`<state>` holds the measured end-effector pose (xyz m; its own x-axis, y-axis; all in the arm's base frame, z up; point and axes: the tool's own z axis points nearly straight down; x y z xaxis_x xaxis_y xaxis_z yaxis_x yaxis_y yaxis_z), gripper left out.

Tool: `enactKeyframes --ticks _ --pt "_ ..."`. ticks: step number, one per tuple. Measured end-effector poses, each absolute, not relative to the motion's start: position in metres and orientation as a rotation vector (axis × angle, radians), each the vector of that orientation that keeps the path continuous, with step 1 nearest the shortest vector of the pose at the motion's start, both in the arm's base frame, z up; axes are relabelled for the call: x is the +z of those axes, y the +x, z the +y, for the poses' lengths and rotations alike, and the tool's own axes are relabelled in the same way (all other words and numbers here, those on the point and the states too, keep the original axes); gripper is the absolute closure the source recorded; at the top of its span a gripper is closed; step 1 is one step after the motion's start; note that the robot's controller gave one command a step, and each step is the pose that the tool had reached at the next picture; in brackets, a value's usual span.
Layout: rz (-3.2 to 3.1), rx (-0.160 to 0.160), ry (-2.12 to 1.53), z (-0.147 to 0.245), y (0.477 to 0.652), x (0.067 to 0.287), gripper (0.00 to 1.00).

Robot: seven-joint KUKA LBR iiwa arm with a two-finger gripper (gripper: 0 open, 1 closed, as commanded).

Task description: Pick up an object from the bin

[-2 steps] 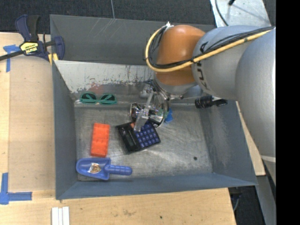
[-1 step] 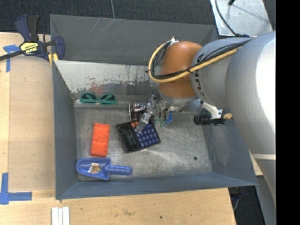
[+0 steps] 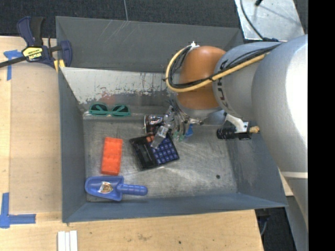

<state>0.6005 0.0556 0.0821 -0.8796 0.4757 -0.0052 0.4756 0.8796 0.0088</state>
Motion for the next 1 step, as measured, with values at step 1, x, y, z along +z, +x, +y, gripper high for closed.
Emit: enactKeyframes --ticks 1 --pt "3.045 -0.001 0.779 0.0618 0.6057 0.1236 1.00"
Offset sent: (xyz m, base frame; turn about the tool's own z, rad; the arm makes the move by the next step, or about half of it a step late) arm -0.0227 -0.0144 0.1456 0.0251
